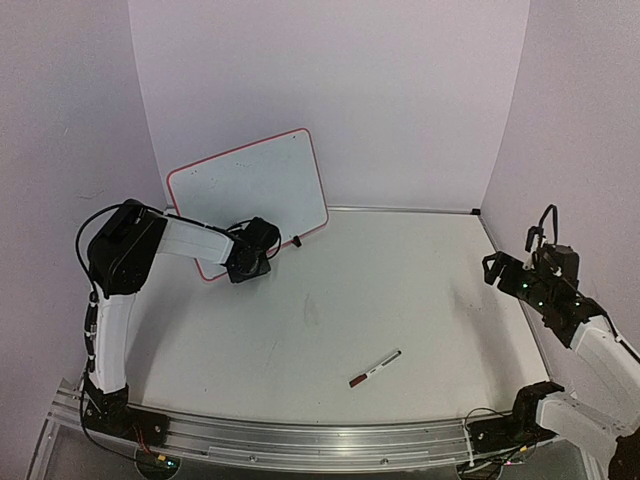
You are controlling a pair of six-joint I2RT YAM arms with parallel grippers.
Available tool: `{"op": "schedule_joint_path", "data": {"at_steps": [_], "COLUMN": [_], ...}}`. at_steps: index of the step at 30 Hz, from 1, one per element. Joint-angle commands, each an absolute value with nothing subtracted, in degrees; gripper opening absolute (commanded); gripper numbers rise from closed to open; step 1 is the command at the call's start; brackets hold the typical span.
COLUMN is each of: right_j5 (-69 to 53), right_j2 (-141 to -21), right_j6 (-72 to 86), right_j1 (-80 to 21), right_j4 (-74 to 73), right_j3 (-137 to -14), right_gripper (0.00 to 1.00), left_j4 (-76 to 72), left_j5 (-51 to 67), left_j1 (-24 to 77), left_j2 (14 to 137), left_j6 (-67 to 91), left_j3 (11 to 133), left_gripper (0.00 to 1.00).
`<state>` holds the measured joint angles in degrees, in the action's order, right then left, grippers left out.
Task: Write a sentence on the whiteboard
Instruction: Pick up the whiteboard stand from the center of the board, then move the whiteboard stand to the center of the board.
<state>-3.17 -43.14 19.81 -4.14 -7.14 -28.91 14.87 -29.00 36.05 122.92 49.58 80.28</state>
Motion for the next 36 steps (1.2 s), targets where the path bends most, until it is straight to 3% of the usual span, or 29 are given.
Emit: {"op": "schedule_joint_path", "data": {"at_steps": [1, 9, 36], "right_j5": [-3.8, -4.0, -3.8], "right_j2": [-44.0, -44.6, -46.8], "right_j6": [20.3, 20.5, 20.7], "right_j1": [-3.9, -3.9, -3.9], "right_j4": [-6.4, -6.4, -6.2], "right_j3": [-28.5, -28.6, -28.8], "right_gripper": [0.98, 0.98, 0.98], "left_j4": [14.5, 13.7, 6.5], "left_j5": [-32.2, -34.7, -32.7], "left_j1": [35.2, 34.6, 31.8], "left_j2": [123.6, 122.4, 126.2], "left_j6": [47.1, 45.0, 35.4], "left_j3": [83.0, 80.6, 82.3], "left_gripper": [0.38, 0.31, 0.28]}}
